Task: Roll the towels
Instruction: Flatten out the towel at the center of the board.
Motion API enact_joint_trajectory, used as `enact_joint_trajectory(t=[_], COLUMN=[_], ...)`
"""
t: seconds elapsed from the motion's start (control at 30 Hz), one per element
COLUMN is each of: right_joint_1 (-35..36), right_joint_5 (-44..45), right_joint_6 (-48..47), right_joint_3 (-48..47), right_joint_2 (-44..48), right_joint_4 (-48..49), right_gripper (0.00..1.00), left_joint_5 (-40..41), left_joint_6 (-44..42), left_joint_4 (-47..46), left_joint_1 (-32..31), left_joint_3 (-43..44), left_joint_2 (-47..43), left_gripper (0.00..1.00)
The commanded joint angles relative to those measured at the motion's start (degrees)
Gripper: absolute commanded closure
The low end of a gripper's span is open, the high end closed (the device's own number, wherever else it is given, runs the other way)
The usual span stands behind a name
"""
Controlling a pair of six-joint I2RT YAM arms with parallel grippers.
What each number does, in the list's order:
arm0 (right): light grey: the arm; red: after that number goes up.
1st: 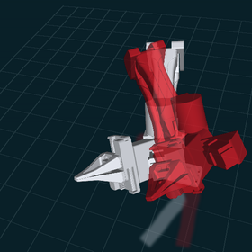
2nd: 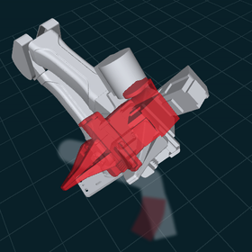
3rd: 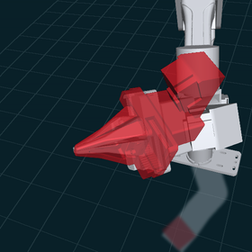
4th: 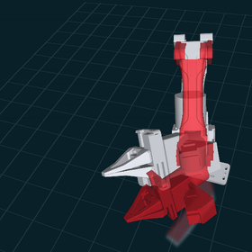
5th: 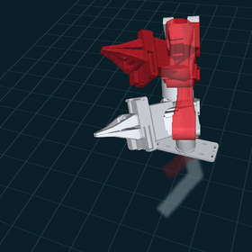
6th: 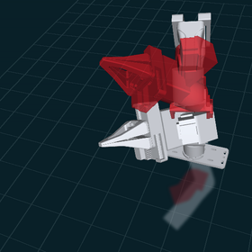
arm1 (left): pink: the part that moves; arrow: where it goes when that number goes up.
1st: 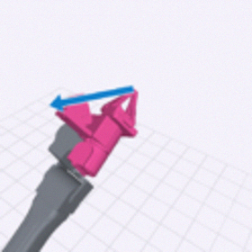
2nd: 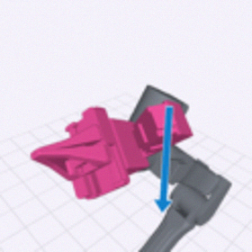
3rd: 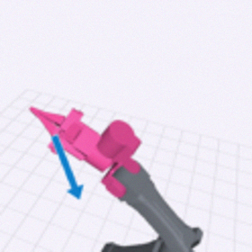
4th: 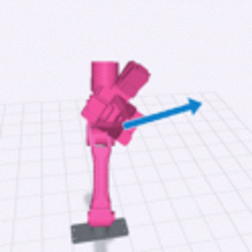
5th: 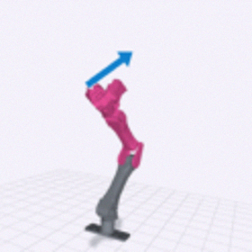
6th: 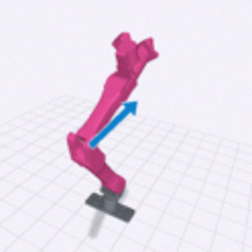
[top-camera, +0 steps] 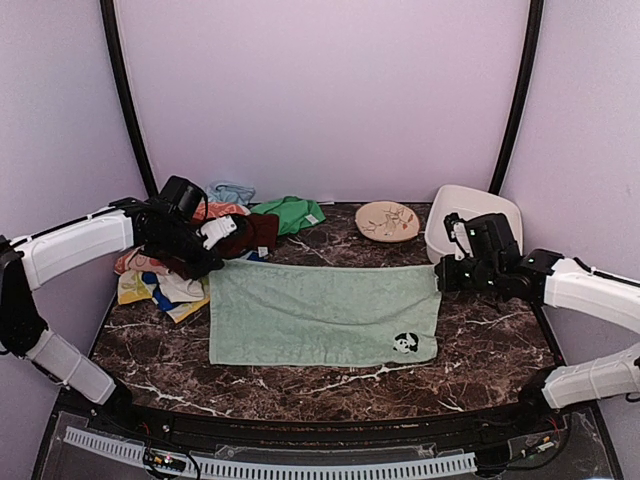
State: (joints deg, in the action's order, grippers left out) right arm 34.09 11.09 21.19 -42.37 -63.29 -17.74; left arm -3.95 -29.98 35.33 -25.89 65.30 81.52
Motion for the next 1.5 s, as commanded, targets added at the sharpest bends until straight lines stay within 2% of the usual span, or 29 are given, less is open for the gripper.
enact_joint_trajectory(t=[0.0,0.37,0.7,0.83,1.0,1.27,1.47], right_joint_1=[-1.2,-6.0,-7.5,-7.5,-6.8,0.0,3.1], right_joint_5=[2.0,0.1,-0.2,-1.6,-6.8,-7.1,-9.5], right_joint_6=[-6.0,-12.1,-15.1,-15.2,-14.1,-10.4,-5.2], right_joint_3=[1.0,-1.8,-3.4,-5.1,-3.6,-1.8,-1.2], right_joint_2=[-4.5,-16.4,-22.7,-22.9,-13.5,6.1,17.7], right_joint_4=[11.2,16.6,24.9,23.7,20.1,3.8,-7.3], right_gripper=[1.00,1.00,1.00,1.00,1.00,1.00,1.00], left_joint_5=[1.7,3.3,2.5,1.6,-2.4,-14.3,-19.1], left_joint_6=[-2.0,-3.0,-1.5,-1.9,-2.2,-4.0,-5.8], left_joint_4=[-7.5,-12.4,-12.0,-10.1,-2.5,14.7,23.8], left_joint_1=[1.4,4.1,4.5,4.4,4.4,4.2,3.7], left_joint_3=[1.0,5.2,6.0,4.7,5.8,4.3,3.3], left_joint_2=[4.3,12.6,12.7,10.4,4.4,-9.3,-17.5], left_gripper=[1.00,1.00,1.00,1.00,1.00,1.00,1.00])
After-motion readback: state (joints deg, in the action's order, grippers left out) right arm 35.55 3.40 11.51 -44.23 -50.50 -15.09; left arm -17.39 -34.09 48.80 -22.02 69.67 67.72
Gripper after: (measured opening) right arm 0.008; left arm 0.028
